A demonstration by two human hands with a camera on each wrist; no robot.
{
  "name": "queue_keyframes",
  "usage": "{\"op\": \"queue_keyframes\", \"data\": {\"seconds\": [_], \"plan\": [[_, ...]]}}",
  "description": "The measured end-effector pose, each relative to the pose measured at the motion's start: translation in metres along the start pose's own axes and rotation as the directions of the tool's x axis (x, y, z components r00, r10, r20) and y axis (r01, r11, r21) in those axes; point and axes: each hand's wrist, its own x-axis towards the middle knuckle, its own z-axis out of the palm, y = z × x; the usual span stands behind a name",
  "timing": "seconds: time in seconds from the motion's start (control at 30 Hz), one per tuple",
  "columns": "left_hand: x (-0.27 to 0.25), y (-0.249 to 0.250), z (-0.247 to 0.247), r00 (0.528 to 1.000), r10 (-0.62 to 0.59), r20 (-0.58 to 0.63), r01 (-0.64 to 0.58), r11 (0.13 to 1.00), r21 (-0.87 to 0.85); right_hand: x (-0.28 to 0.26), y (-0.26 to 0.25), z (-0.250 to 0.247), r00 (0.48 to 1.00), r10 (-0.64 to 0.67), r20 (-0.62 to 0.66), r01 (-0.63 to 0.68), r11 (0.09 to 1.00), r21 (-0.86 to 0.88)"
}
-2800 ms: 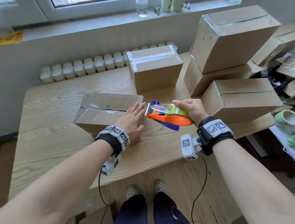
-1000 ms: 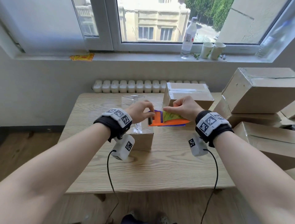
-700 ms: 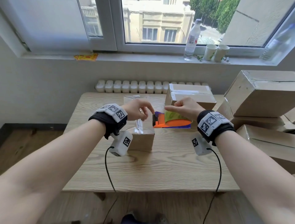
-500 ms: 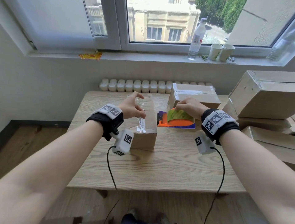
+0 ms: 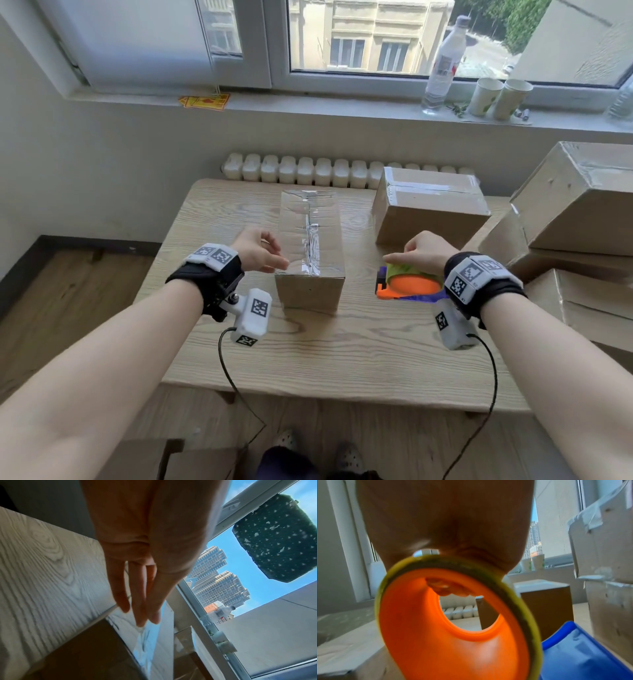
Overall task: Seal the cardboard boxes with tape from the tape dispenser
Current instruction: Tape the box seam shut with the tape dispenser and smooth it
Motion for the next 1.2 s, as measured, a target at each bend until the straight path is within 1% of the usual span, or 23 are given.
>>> {"op": "queue_keyframes", "data": {"seconds": [0.1, 0.17, 0.33, 0.4, 0.5, 0.77, 0.93, 1.07, 1.2], "plan": [[0.003, -0.010, -0.005, 1.000, -0.026, -0.015, 0.026, 0.999, 0.024, 0.009, -0.007, 0.014, 1.000, 0.025, 0.005, -0.026, 1.000, 0.008], [0.004, -0.015, -0.009, 0.998, -0.039, -0.041, 0.038, 0.999, -0.016, 0.013, -0.013, 0.020, 0.999, 0.039, 0.009, -0.039, 0.999, 0.021], [0.008, -0.029, -0.010, 0.980, -0.083, -0.181, 0.079, 0.996, -0.030, 0.026, -0.023, 0.031, 0.999, 0.051, 0.015, -0.051, 0.999, 0.001], [0.009, -0.035, -0.010, 0.972, -0.115, -0.205, 0.106, 0.993, -0.054, 0.030, -0.024, 0.032, 0.998, 0.053, 0.025, -0.052, 0.998, -0.018], [0.010, -0.042, -0.011, 0.968, -0.151, -0.202, 0.138, 0.988, -0.075, 0.033, -0.024, 0.033, 0.998, 0.060, 0.028, -0.059, 0.998, -0.029], [0.016, -0.048, -0.009, 0.970, -0.135, -0.201, 0.120, 0.989, -0.087, 0.040, -0.018, 0.038, 0.995, 0.095, 0.026, -0.094, 0.995, -0.041], [0.021, -0.049, -0.006, 0.963, -0.136, -0.231, 0.129, 0.990, -0.049, 0.045, -0.015, 0.041, 0.994, 0.099, 0.034, -0.098, 0.995, -0.037], [0.023, -0.050, -0.005, 0.965, -0.137, -0.221, 0.132, 0.991, -0.038, 0.047, -0.015, 0.045, 0.994, 0.108, 0.033, -0.107, 0.994, -0.035], [0.024, -0.051, -0.003, 0.968, -0.139, -0.208, 0.146, 0.989, 0.017, 0.049, -0.012, 0.049, 0.992, 0.121, 0.031, -0.119, 0.992, -0.036]]}}
